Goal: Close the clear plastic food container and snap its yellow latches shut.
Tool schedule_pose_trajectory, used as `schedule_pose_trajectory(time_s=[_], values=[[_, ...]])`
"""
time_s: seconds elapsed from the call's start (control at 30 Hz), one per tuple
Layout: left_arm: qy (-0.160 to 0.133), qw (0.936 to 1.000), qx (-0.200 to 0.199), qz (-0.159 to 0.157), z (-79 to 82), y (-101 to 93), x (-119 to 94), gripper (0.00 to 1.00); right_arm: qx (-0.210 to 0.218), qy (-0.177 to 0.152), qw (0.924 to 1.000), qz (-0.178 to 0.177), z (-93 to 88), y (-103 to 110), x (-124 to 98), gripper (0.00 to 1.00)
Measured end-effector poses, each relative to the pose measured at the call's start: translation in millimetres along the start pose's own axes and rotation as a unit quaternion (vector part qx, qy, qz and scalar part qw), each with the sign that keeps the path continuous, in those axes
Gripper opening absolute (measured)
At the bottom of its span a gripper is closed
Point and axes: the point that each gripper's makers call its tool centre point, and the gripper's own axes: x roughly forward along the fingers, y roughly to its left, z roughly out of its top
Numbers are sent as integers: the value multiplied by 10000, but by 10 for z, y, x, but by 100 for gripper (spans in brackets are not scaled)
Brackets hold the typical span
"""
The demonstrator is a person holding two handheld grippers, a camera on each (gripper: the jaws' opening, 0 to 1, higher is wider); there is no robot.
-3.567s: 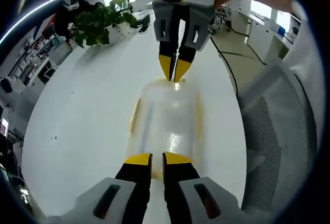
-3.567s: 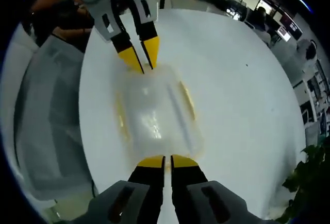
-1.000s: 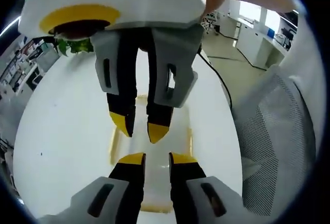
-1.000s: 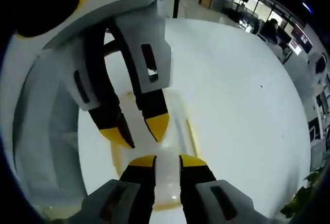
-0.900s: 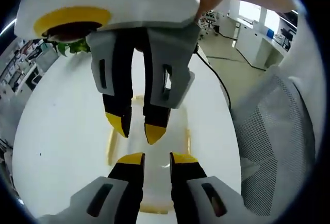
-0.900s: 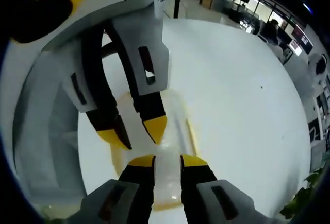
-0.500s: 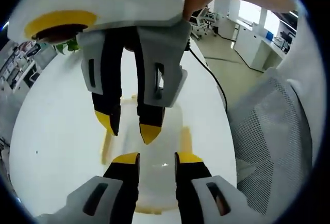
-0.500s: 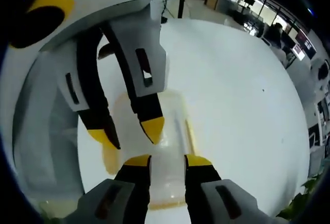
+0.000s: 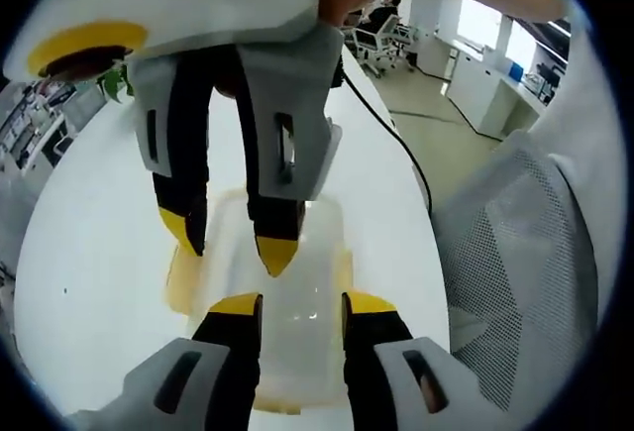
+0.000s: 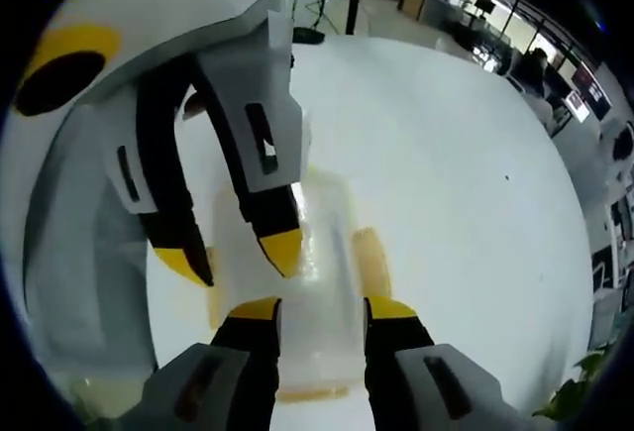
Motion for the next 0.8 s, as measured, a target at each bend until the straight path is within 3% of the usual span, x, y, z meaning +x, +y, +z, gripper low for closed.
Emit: schedule_pose_trajectory(time_s=[0.8], values=[[-8,10000,-50,29,-27,-31,-4,36,-112,100,9986,499,-4,-84,57,42]])
